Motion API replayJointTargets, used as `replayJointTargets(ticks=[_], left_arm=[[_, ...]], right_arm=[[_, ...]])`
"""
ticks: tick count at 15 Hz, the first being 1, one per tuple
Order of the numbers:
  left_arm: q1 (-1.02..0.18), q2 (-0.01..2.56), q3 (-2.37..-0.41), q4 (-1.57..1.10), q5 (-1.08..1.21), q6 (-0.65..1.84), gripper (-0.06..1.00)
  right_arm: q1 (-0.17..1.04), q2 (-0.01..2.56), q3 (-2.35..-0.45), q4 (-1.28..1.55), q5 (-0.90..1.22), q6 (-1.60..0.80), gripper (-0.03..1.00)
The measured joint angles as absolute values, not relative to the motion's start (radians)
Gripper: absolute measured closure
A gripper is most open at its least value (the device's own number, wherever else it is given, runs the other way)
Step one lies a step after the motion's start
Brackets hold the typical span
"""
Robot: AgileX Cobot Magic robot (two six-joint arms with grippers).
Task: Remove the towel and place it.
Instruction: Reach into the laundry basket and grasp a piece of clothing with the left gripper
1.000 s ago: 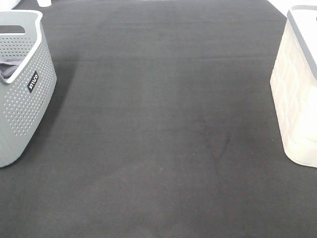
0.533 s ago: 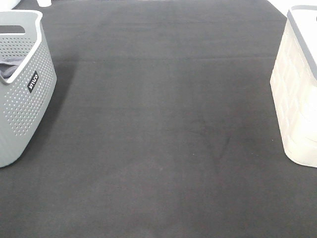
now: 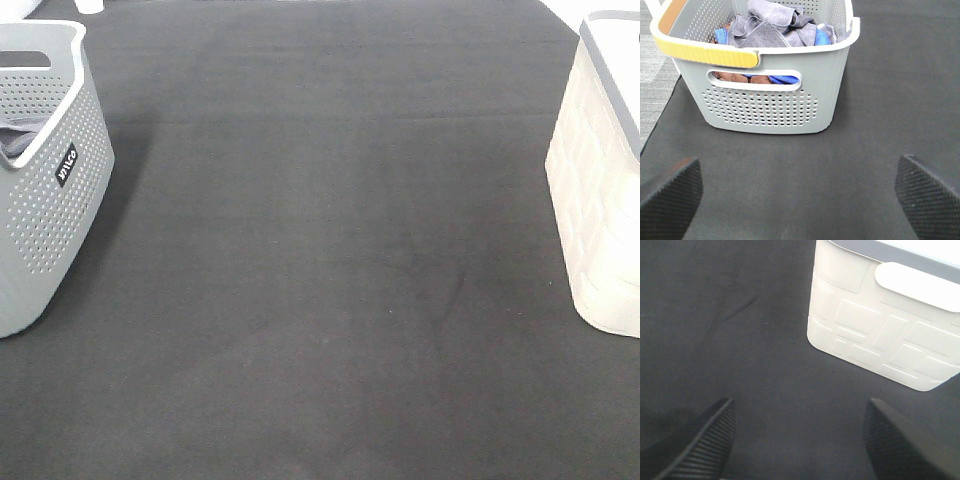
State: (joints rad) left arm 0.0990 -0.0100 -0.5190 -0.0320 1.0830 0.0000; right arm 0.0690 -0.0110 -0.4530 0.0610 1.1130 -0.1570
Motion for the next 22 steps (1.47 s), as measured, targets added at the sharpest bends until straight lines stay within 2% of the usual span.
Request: replayJointTargets(ticks=[2, 8, 14, 18, 22], left_arm=[[0.099, 0.041, -0.544, -0.031, 1.11, 0.0, -0.02], [0.099, 0.395, -0.801, -0.026, 1.15, 0.071, -0.02], [0.099, 0.758, -1.018, -0.035, 1.158, 0.36, -0.02], [0.099, 0.996, -1.281, -0.032, 1.208, 0.564, -0.02], [0.099, 1.264, -1.45, 0.098, 1.209, 0.837, -0.01]], right_arm=[[0.069, -0.011, -0.453, 0.061, 1.113, -0.157, 0.31], [0.069, -0.011, -0.453, 0.061, 1.113, -0.157, 0.31], [0.069, -0.011, -0.453, 0.061, 1.113, -0.157, 0.31], [0.069, -0.011, -0.453, 0.061, 1.113, -0.157, 0.31], [0.069, -0.011, -0.453, 0.061, 1.113, -0.157, 0.31]])
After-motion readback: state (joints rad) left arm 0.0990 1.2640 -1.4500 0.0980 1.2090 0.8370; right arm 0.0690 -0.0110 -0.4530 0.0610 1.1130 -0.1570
